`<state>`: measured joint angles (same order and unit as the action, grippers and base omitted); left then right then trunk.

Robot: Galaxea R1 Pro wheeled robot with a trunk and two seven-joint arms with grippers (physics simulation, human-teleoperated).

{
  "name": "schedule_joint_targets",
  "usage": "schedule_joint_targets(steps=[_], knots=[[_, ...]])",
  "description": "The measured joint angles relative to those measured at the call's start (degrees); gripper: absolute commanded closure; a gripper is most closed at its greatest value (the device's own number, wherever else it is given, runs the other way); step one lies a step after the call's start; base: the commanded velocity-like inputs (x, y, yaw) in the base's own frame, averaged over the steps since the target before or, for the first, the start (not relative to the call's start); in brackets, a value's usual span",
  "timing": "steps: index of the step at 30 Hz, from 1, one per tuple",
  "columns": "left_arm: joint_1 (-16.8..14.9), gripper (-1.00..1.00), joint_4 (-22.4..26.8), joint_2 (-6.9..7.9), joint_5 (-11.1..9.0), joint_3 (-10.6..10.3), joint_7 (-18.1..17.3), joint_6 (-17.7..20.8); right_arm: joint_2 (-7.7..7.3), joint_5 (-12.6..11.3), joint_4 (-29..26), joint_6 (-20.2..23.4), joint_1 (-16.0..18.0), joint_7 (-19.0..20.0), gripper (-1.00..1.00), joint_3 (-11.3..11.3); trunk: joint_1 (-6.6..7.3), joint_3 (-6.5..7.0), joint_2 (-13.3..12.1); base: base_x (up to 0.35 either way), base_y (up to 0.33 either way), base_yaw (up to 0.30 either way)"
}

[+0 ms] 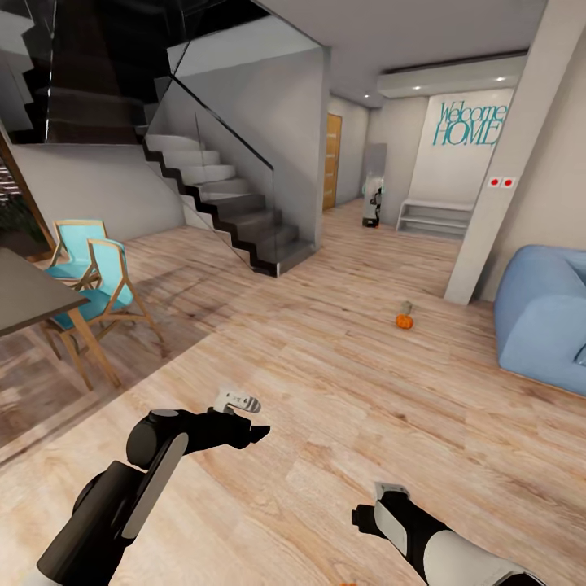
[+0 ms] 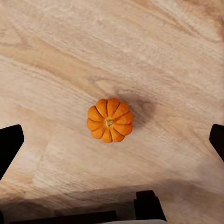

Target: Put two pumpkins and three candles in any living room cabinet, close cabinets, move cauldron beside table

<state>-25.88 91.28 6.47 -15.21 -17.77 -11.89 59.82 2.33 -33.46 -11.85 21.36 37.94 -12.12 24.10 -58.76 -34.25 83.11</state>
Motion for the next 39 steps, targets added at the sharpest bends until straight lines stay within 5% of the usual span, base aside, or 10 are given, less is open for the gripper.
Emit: schedule_joint_targets(steps=[11,22,25,27,31,39], knots=[[0.0,-1.0,-0.1,0.05,0.0,-0.1,4.8,0.0,0.02,0.2,0.1,-0.9,0.0,0.1,-1.0,0.3,-2.42,-1.98,4.4,0.0,0.0,0.0],[0.0,-1.0,0.0,0.47,-0.7,0.1,4.5,0.0,0.14,0.2,2.1,-2.2,0.0,0.0,-1.0,0.5,-4.83,-3.95,8.8,0.0,0.0,0.0],[0.0,-1.0,0.0,0.61,-2.4,0.2,-0.5,0.0,0.15,0.2,2.2,-2.2,0.0,0.0,-1.0,0.5,-5.49,-4.49,10.0,0.0,0.0,0.0],[0.0,-1.0,0.0,0.76,-3.5,0.4,-8.8,0.0,0.15,0.2,2.2,-2.3,0.0,0.0,-1.0,0.5,-5.93,-4.85,10.8,0.0,0.0,0.0],[0.0,-1.0,0.0,1.98,-3.6,1.8,-18.0,0.0,0.15,0.2,2.2,-2.3,0.0,0.1,-1.0,0.6,-6.81,-5.57,12.4,0.0,0.0,0.0],[0.0,-1.0,0.0,2.76,-3.8,2.9,-21.6,0.0,0.22,0.3,2.3,-2.4,0.0,0.1,-1.0,0.6,-8.57,-7.0,15.6,0.0,0.0,0.0]])
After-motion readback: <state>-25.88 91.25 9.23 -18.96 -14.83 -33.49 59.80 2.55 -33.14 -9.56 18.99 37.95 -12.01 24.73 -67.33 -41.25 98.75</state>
